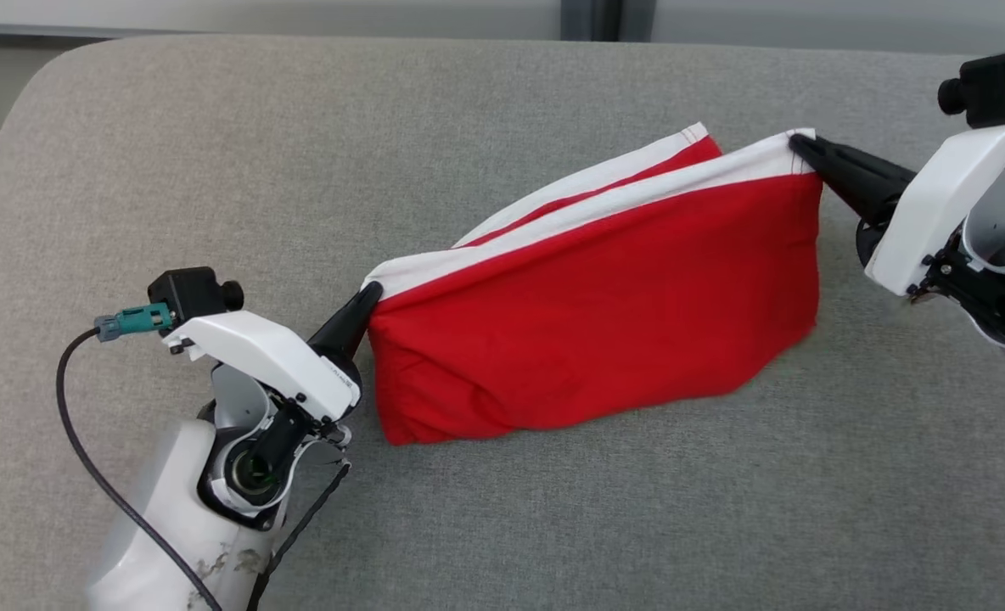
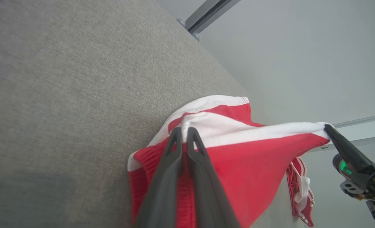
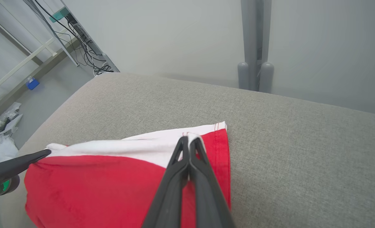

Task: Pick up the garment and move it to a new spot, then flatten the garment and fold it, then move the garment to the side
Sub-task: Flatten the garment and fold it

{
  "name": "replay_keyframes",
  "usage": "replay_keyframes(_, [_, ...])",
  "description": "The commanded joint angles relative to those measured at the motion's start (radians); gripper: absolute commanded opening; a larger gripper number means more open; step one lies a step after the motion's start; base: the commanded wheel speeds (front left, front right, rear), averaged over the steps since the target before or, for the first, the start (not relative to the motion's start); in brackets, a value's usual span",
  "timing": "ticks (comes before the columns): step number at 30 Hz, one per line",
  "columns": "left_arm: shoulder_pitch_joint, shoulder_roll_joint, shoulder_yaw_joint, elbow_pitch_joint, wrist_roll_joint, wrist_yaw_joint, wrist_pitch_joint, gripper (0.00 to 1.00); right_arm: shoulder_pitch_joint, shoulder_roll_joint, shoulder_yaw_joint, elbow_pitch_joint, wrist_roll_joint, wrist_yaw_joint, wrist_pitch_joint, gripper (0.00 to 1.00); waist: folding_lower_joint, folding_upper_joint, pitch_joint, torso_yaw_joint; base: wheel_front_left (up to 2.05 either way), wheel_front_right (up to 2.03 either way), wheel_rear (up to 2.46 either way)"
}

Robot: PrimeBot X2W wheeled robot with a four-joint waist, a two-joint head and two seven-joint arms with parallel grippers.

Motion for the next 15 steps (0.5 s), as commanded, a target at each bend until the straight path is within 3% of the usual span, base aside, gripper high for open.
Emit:
replay_keyframes(1, [-0.030,-0.005,-0.004,0.024,0.020,-0.014,-0.018,0.00,-0.021,-0.004,0.001,0.020,-0.013,0.000,-0.018,0.00,0.0000,0.0000,0.032,0.028,0.00,0.00,0.00])
replay_keyframes(15, [-0.164,-0.085,-0.039,0.205,0.025,-0.105,-0.130,0.00,-0.151,0.018,0.066,0.152,-0.062,0.000,-0.099,0.00,0.0000,0.0000,0.124,0.103,0.00,0.00,0.00])
